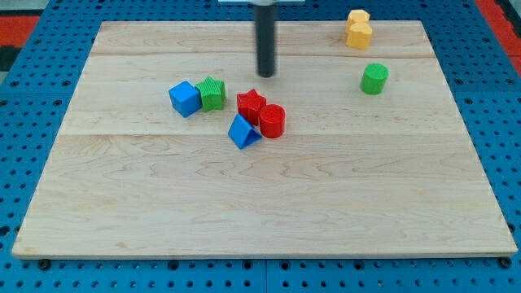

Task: Place the red circle to the bottom of the red star

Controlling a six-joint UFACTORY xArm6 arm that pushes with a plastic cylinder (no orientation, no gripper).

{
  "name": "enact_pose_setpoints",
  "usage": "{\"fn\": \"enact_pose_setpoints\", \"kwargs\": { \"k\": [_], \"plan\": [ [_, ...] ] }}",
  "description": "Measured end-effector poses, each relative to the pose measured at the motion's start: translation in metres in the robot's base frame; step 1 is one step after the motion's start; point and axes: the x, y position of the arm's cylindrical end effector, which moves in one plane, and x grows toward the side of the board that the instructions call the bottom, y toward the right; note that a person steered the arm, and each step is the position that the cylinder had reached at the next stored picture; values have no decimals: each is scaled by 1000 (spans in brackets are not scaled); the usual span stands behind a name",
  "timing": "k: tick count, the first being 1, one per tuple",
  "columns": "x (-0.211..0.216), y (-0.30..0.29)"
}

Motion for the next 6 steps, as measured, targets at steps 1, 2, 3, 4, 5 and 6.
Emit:
{"fn": "enact_pose_setpoints", "kwargs": {
  "k": [1,2,3,4,5,6],
  "plan": [
    [84,34],
    [100,92],
    [118,127],
    [126,66],
    [113,-34],
    [98,-66]
  ]
}}
